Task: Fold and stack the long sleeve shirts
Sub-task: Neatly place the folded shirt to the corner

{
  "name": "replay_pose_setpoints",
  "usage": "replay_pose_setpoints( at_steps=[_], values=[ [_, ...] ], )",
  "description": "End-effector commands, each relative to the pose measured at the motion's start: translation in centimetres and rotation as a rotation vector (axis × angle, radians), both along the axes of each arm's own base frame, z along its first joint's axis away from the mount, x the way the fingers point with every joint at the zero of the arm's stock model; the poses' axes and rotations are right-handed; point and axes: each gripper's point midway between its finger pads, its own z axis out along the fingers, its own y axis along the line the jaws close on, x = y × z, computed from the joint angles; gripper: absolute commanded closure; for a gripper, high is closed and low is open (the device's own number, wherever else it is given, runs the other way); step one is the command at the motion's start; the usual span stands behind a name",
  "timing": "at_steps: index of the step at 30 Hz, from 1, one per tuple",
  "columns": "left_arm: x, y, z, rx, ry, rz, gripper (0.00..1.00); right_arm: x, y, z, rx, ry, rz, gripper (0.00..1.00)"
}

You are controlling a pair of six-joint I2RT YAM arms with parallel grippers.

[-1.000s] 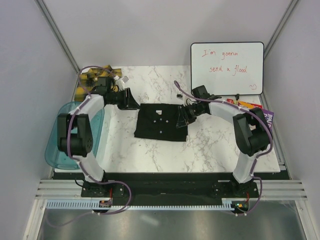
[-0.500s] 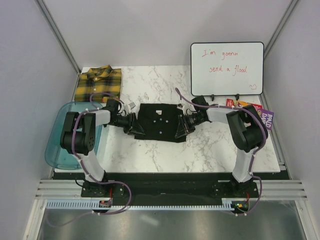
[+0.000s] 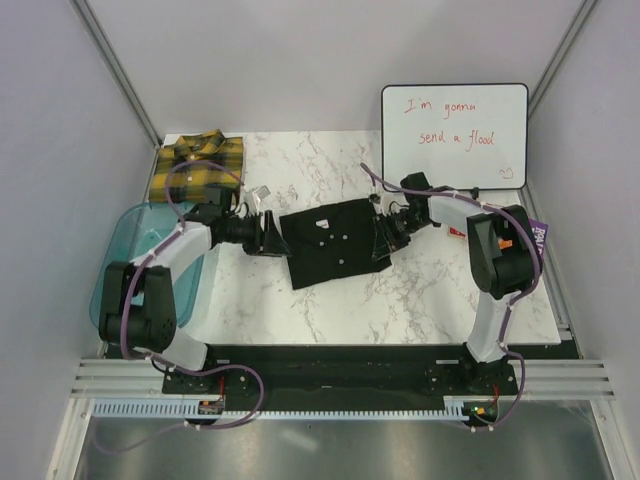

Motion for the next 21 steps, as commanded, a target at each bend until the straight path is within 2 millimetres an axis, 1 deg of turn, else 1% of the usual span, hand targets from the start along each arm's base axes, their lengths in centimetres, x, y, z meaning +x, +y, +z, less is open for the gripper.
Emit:
replay_pose_setpoints(
  at_steps=[1, 2, 3, 4, 5, 6, 7, 8, 9, 10, 11, 12, 13, 14, 15, 16, 17, 18, 19, 20, 21],
  values=[
    [4.4, 2.8, 6.8, 0.163, -0.424, 0.082, 0.34, 1.5, 0.6, 6.7, 0.02, -0.227, 0.069, 0.71],
    [4.6, 3.3, 8.5, 0.187, -0.488, 0.118, 0.22, 2.0, 1.3, 7.7, 0.027, -0.289, 0.079, 0.71],
    [5.5, 4.3, 8.8, 0.24, -0.504, 0.184, 0.01, 1.3, 3.0, 9.1, 0.037, -0.347, 0.118, 0.7],
    [5.7, 4.8, 9.0, 0.259, -0.501, 0.219, 0.01, 1.6, 3.6, 9.3, 0.007, -0.396, 0.118, 0.7],
    [5.7, 5.2, 9.1, 0.269, -0.486, 0.245, 0.01, 2.2, 4.9, 10.1, 0.014, -0.462, 0.113, 0.7],
    [5.6, 5.5, 9.5, 0.255, -0.463, 0.28, 0.01, 1.1, 7.2, 10.6, 0.022, -0.503, 0.164, 0.7],
    [5.6, 5.6, 9.7, 0.245, -0.453, 0.296, 0.01, 1.4, 8.0, 10.5, -0.013, -0.546, 0.164, 0.7],
    [5.6, 5.9, 9.9, 0.239, -0.444, 0.31, 0.01, 0.5, 10.6, 10.4, -0.004, -0.582, 0.206, 0.71],
    [5.9, 5.8, 10.5, 0.236, -0.448, 0.302, 0.01, 0.5, 11.9, 10.8, -0.007, -0.61, 0.218, 0.71],
    [5.7, 5.9, 10.2, 0.25, -0.416, 0.298, 0.01, 0.4, 13.0, 10.5, -0.016, -0.623, 0.224, 0.72],
    [6.1, 6.2, 10.1, 0.265, -0.394, 0.321, 0.01, -0.7, 15.3, 10.2, -0.002, -0.639, 0.259, 0.73],
    [7.0, 7.3, 10.2, 0.318, -0.383, 0.378, 0.01, -1.1, 16.6, 10.4, 0.009, -0.647, 0.271, 0.73],
    [7.1, 8.0, 8.8, 0.356, -0.317, 0.4, 0.01, -1.7, 17.6, 10.0, 0.013, -0.65, 0.29, 0.73],
    [7.4, 8.8, 8.5, 0.37, -0.288, 0.425, 0.01, -2.9, 19.4, 9.3, 0.012, -0.666, 0.323, 0.73],
    [7.9, 9.2, 8.7, 0.371, -0.278, 0.444, 0.01, -3.7, 20.3, 8.9, 0.013, -0.678, 0.348, 0.72],
    [8.1, 9.7, 8.1, 0.377, -0.249, 0.464, 0.01, -4.3, 20.9, 8.5, 0.014, -0.685, 0.366, 0.71],
    [8.4, 10.5, 8.0, 0.374, -0.229, 0.5, 0.01, -5.2, 22.1, 7.8, 0.018, -0.698, 0.389, 0.7],
    [8.6, 10.8, 7.8, 0.384, -0.225, 0.511, 0.01, -5.6, 22.6, 7.5, 0.017, -0.702, 0.403, 0.7],
    [8.7, 11.2, 7.6, 0.396, -0.217, 0.524, 0.01, -5.9, 23.0, 7.1, 0.01, -0.705, 0.411, 0.7],
    [8.8, 11.2, 7.4, 0.396, -0.204, 0.53, 0.01, -6.2, 23.4, 6.0, -0.003, -0.695, 0.422, 0.7],
    [8.8, 11.2, 7.4, 0.395, -0.201, 0.53, 0.01, -6.0, 23.5, 5.5, -0.019, -0.698, 0.415, 0.69]
  ],
)
